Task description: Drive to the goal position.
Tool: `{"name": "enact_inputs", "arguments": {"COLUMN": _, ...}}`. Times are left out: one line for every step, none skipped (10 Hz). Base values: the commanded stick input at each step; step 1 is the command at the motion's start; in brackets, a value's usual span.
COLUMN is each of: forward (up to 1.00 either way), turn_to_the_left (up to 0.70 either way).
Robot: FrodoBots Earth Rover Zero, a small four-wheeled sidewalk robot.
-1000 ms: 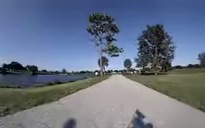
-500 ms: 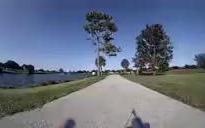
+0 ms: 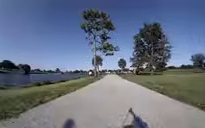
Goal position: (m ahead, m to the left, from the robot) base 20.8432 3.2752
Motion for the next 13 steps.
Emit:
{"name": "enact_inputs", "arguments": {"forward": 0.85, "turn_to_the_left": 0.00}}
{"name": "enact_inputs", "arguments": {"forward": 0.85, "turn_to_the_left": 0.00}}
{"name": "enact_inputs", "arguments": {"forward": 0.85, "turn_to_the_left": 0.00}}
{"name": "enact_inputs", "arguments": {"forward": 0.85, "turn_to_the_left": 0.00}}
{"name": "enact_inputs", "arguments": {"forward": 0.85, "turn_to_the_left": 0.00}}
{"name": "enact_inputs", "arguments": {"forward": 0.85, "turn_to_the_left": 0.00}}
{"name": "enact_inputs", "arguments": {"forward": 0.85, "turn_to_the_left": 0.00}}
{"name": "enact_inputs", "arguments": {"forward": 0.85, "turn_to_the_left": 0.00}}
{"name": "enact_inputs", "arguments": {"forward": 0.85, "turn_to_the_left": 0.00}}
{"name": "enact_inputs", "arguments": {"forward": 0.85, "turn_to_the_left": 0.00}}
{"name": "enact_inputs", "arguments": {"forward": 0.85, "turn_to_the_left": 0.00}}
{"name": "enact_inputs", "arguments": {"forward": 0.85, "turn_to_the_left": 0.00}}
{"name": "enact_inputs", "arguments": {"forward": 0.85, "turn_to_the_left": 0.00}}
